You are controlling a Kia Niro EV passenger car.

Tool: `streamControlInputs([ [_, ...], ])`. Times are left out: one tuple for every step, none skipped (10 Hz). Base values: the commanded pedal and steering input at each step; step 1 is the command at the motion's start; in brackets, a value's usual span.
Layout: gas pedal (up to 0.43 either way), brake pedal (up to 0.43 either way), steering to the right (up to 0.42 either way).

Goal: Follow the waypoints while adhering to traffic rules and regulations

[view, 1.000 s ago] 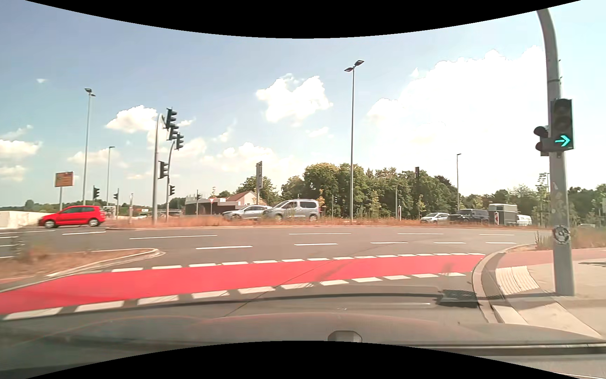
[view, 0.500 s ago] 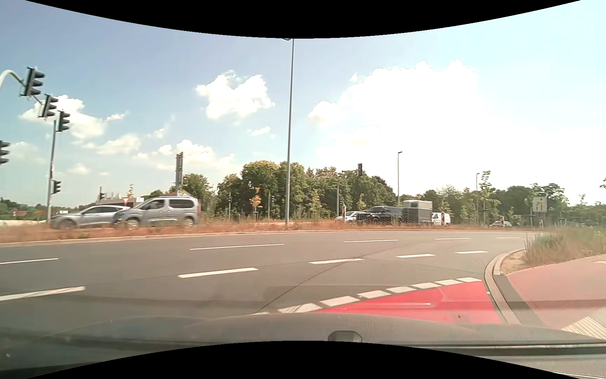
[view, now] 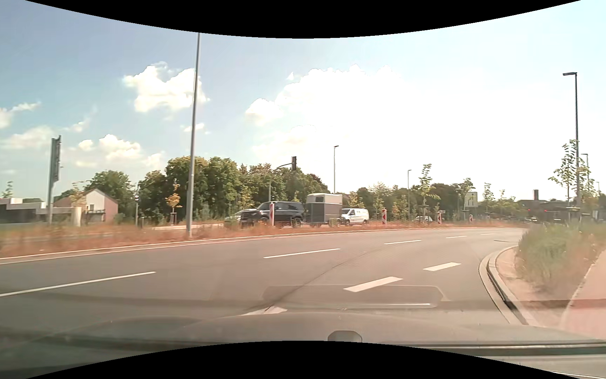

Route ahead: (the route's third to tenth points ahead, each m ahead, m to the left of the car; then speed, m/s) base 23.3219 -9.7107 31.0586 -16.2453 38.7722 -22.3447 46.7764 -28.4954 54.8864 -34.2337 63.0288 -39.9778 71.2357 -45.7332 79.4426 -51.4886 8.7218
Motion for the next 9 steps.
streamControlInputs([
  [0.157, 0.018, 0.216],
  [0.157, 0.018, 0.216],
  [0.157, 0.018, 0.216],
  [0.157, 0.018, 0.216],
  [0.157, 0.018, 0.215],
  [0.157, 0.018, 0.212],
  [0.189, 0.018, 0.209],
  [0.189, 0.018, 0.208],
  [0.189, 0.018, 0.206],
])
